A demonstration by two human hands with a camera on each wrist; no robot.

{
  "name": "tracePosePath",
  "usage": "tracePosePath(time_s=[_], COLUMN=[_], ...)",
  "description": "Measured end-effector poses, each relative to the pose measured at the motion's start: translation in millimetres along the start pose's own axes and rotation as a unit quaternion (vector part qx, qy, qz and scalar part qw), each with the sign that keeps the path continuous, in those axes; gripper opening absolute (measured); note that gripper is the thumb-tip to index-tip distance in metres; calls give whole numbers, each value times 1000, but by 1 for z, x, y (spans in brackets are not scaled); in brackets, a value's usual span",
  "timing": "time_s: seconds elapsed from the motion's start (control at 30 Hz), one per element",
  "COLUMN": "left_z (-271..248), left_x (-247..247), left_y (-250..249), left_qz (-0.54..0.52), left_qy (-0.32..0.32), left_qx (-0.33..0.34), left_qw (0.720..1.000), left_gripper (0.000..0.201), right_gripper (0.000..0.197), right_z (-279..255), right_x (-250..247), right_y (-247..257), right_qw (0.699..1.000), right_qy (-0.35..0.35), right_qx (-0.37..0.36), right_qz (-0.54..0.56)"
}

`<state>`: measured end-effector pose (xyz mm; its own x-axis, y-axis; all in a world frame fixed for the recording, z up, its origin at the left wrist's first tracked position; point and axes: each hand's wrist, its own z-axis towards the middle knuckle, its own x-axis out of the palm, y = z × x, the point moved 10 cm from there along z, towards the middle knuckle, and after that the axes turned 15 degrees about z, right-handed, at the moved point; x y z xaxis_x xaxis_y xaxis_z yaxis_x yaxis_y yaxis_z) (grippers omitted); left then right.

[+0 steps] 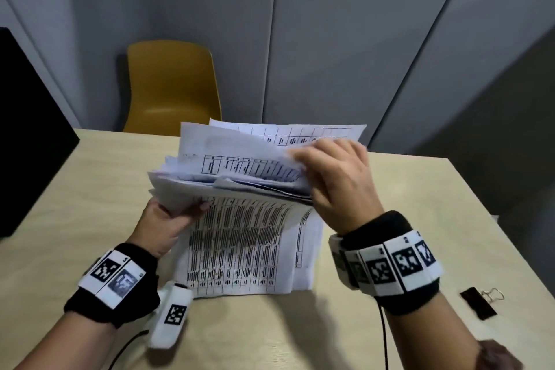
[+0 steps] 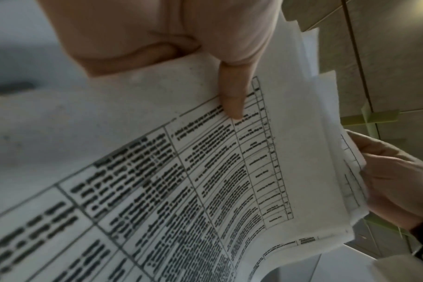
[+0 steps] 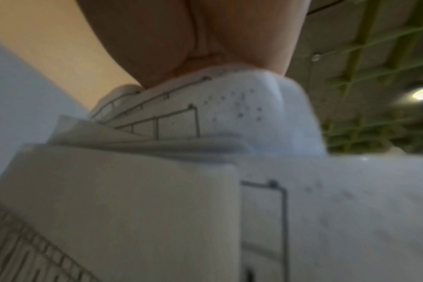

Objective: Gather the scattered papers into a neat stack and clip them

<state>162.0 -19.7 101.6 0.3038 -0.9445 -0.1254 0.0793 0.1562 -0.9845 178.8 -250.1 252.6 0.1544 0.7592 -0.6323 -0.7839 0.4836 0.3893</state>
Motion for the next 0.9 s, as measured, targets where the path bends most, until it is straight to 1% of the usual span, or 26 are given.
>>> tracePosePath(time_s=[0.03, 0.07, 0.1, 0.13, 0.17, 0.2, 0.23, 0.27, 0.3, 0.33, 0.37, 0.4, 0.43, 0.47, 0.5, 0.53, 0.57, 0.6, 0.67, 0.7, 0.73, 0.77, 0.8, 0.83, 0.87, 0.9], left_z=[-1, -2, -4, -6, -7, -7, -6, -6, -5, -7, -8, -8, -6, -7, -8, -9, -12, -16, -20, -20, -19, -18, -18, -17, -16, -15], left_x=[-3, -4, -8, -14, -19, -22, -22, -19, -15, -12, -8, -6, -7, -8, -10, -8, -6, -3, 2, 3, 3, 0, -3, -6, -7, -4], left_y=[0, -1, 3, 3, 6, 8, 11, 10, 9, 5, 3, 2, 4, -1, -4, -9, -15, -26, -38, -40, -43, -42, -39, -30, -20, -12], left_qz=[15, 30, 45, 62, 67, 58, 35, 31, 22, 9, 12, 21, 34, 61, 95, 128, 147, 153, 139, 124, 118, 112, 92, 62, 42, 32], left_qy=[-15, -20, -28, -43, -47, -41, -22, -2, 15, 27, 35, 26, 8, -21, -49, -68, -88, -107, -124, -122, -120, -118, -110, -96, -79, -63], left_qx=[4, 8, 1, -5, -11, -15, -15, -13, -15, -15, -11, -14, -12, -8, 3, 22, 44, 62, 84, 92, 95, 97, 89, 70, 44, 21], left_qw=[1000, 999, 999, 997, 997, 997, 999, 999, 1000, 999, 999, 999, 999, 998, 994, 989, 984, 980, 979, 980, 981, 982, 986, 991, 995, 997], left_gripper=[20, 20, 20, 25, 29, 28, 32, 45, 57, 59, 54, 44, 28, 12, 10, 18, 25, 31, 36, 35, 32, 29, 28, 32, 41, 49], right_gripper=[37, 62, 90, 113, 127, 138, 146, 151, 145, 123, 91, 59, 41, 38, 40, 45, 46, 48, 51, 44, 39, 42, 54, 67, 77, 80], right_z=[-5, -13, -23, -36, -50, -66, -81, -95, -103, -105, -106, -106, -105, -103, -100, -96, -92, -89, -84, -82, -81, -83, -88, -95, -102, -109], right_x=[-9, -19, -24, -21, -8, 8, 26, 42, 51, 54, 55, 56, 56, 54, 53, 51, 49, 47, 42, 40, 35, 34, 37, 43, 49, 53], right_y=[-6, -15, -30, -48, -70, -90, -107, -120, -126, -127, -129, -126, -122, -117, -113, -108, -103, -99, -94, -90, -87, -88, -92, -98, -104, -109], right_qw=[999, 994, 987, 977, 963, 940, 904, 863, 834, 816, 810, 808, 805, 818, 838, 854, 861, 859, 843, 835, 835, 836, 830, 818, 802, 791], right_qy=[-33, -64, -80, -76, -53, -27, -11, 1, 9, 8, -5, -20, -34, -50, -65, -81, -104, -127, -162, -168, -169, -167, -160, -153, -149, -148], right_qx=[10, 25, 50, 93, 150, 218, 283, 339, 362, 365, 355, 352, 350, 337, 314, 294, 281, 272, 257, 245, 236, 239, 249, 271, 299, 322], right_qz=[32, 79, 133, 177, 219, 263, 319, 374, 417, 448, 467, 473, 477, 463, 441, 421, 412, 415, 445, 463, 467, 466, 472, 484, 495, 500])
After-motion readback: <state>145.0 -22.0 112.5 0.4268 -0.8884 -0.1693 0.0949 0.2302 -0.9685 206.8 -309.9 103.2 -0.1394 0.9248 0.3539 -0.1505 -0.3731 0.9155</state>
